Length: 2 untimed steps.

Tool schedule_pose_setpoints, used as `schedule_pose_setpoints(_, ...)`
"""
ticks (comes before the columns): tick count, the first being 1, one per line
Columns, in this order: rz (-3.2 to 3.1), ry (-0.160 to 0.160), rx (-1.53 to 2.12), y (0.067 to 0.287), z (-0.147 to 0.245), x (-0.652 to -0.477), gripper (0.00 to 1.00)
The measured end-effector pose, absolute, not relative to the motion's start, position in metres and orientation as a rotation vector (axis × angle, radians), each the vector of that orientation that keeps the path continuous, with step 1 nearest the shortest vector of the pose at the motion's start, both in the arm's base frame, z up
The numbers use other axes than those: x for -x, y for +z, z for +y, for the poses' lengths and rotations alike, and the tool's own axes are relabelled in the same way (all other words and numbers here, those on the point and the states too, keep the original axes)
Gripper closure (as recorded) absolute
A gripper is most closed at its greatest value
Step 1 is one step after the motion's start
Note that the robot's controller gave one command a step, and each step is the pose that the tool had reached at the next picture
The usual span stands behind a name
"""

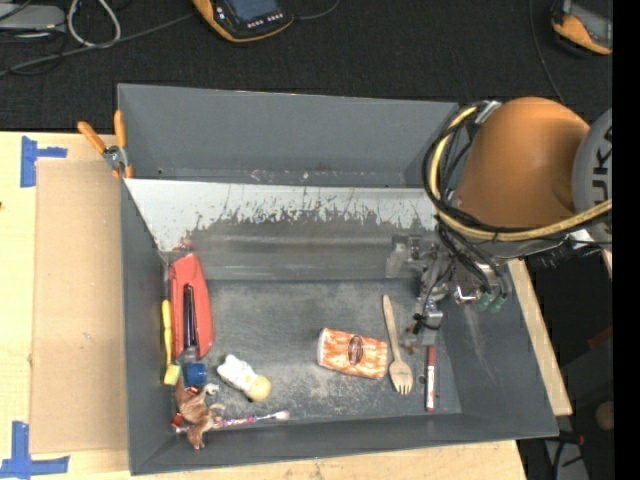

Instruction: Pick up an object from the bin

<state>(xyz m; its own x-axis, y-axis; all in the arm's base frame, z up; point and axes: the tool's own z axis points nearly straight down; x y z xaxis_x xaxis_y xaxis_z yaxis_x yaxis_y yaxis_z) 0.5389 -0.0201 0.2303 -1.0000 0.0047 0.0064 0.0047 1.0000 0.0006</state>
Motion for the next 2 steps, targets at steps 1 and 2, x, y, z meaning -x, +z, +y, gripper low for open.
schedule_pose_setpoints(1, -3.14, -0.001, 0.006, 0.232, -0.02, -0.54, 0.0)
schedule_pose_setpoints(2, -3.139, -0.002, 0.15, 0.141, -0.021, -0.534, 0.0)
